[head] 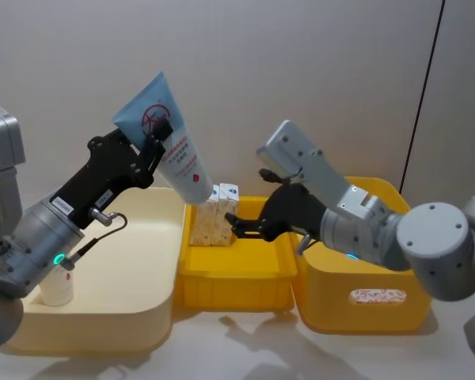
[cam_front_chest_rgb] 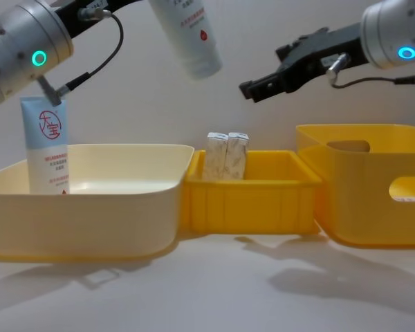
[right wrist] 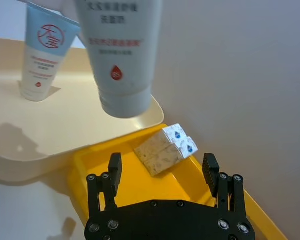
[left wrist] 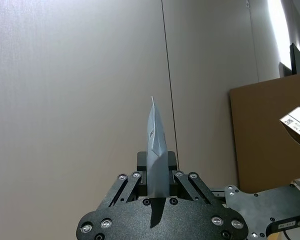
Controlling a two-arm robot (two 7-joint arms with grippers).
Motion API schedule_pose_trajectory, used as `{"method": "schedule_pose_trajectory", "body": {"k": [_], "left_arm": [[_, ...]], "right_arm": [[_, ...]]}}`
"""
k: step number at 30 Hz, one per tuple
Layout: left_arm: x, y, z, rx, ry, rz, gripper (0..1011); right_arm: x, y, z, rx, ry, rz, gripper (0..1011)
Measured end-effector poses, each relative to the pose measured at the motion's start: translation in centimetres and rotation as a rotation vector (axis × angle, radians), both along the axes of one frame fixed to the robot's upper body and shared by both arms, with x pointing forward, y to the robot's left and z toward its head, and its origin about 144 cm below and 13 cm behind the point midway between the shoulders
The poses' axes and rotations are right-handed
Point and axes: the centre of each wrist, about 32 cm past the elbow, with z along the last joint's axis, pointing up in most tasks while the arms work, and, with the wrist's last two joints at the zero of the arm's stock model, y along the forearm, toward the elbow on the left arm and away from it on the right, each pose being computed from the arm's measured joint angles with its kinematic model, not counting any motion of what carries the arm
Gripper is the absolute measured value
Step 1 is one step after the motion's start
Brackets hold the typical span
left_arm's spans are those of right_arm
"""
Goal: Bimanual collaborative sorting of washing and personal care products
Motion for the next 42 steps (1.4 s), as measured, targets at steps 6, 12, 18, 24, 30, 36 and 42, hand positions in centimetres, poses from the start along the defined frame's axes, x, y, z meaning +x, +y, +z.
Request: {"method": "schedule_pose_trajectory", "body": {"k": [6,12,18,24,30,36,42], "left_arm": [[-0.1,-0.1,-0.1,-0.002,0.001,-0.004,204],[-0.2,-0.2,-0.2,-0.004,0.001,-0.009,204],[-0.3,-0.4,-0.4,-0.006,0.003,-0.014,205],[-0.4,-0.5,-0.5,-0.008,0.005,-0.016,205],[-0.7,-0.5,-0.5,-0.007,0.009,-0.015,205],[-1.0,-0.6,-0.5,-0.005,0.012,-0.014,205],[-1.1,-0.6,-0.5,-0.003,0.014,-0.013,205]], "right_arm": [[0.9,0.7,0.7,-0.043,-0.011,0.105,1001],[1.3,1.3,1.4,-0.063,-0.017,0.159,1001],[1.6,1.9,1.9,-0.07,-0.022,0.189,1001],[1.7,2.5,2.2,-0.064,-0.032,0.2,1001],[1.7,3.2,2.4,-0.054,-0.042,0.204,1001],[1.7,3.9,2.6,-0.051,-0.042,0.21,1001],[1.8,4.4,2.7,-0.05,-0.039,0.213,960]]}}
